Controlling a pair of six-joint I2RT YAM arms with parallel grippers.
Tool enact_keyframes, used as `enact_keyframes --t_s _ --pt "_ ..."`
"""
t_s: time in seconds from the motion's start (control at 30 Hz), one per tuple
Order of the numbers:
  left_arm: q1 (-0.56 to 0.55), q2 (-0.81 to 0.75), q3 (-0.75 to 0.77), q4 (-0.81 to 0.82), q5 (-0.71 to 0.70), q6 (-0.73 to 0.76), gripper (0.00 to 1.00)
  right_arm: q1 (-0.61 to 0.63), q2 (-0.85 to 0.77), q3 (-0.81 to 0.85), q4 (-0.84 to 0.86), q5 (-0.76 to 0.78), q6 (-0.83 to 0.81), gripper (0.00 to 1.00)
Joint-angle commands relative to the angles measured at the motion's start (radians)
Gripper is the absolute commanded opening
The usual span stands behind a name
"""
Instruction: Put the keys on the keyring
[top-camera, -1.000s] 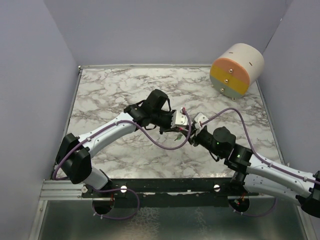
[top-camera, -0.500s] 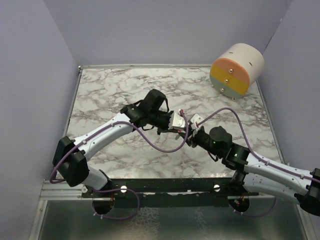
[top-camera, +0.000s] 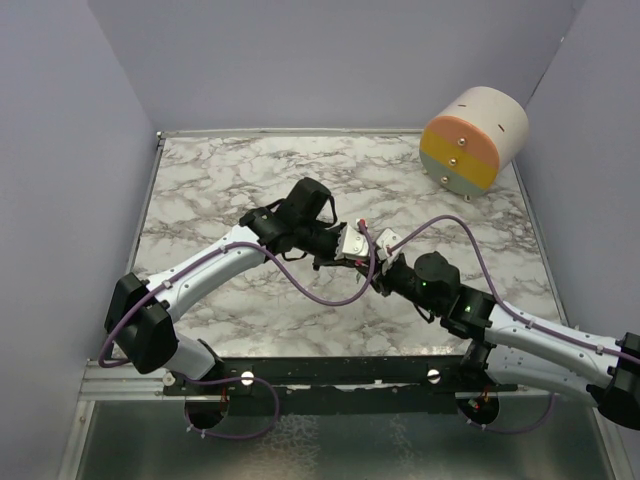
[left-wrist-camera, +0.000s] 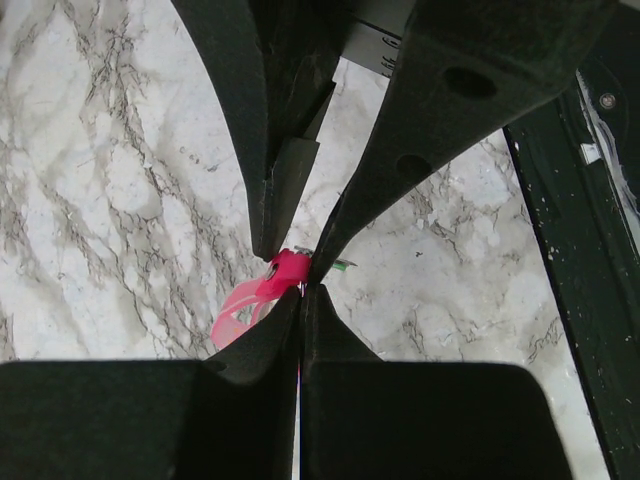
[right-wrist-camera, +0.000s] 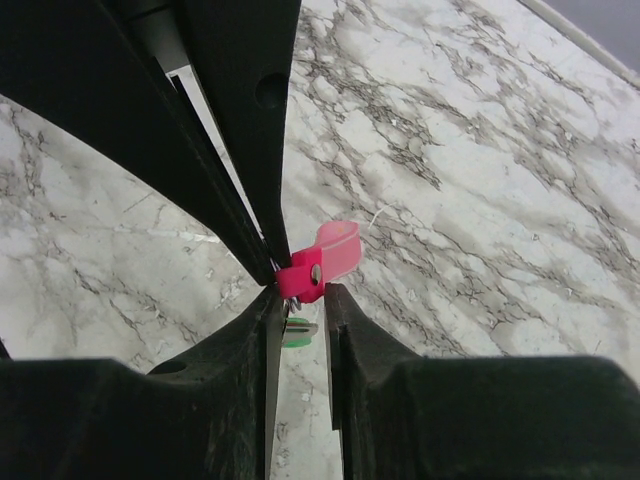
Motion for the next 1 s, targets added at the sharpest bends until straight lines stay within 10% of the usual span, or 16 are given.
enact_keyframes --t_s 0.0,0.43,0.6,0.97 --pt "0.003 -0.01 0.03 -0.031 0.069 0.029 0.0 0.005 -0.014 0.02 0.04 -0.021 -0.019 0.23" --pt "0.003 0.022 0.046 -0.023 0.032 -0.017 0.02 0.005 -0.028 0.006 0.067 -0.048 -0.019 0.01" --pt "0.004 -0.002 0.01 0.097 -0.076 -0.127 0.29 0.005 -0.029 0.002 0.064 -0.033 0.0 0.01" --pt "0.084 -0.247 -0.251 0.625 -0.346 -0.446 0.51 0.005 -0.047 -0.009 0.072 0.035 0.047 0.01"
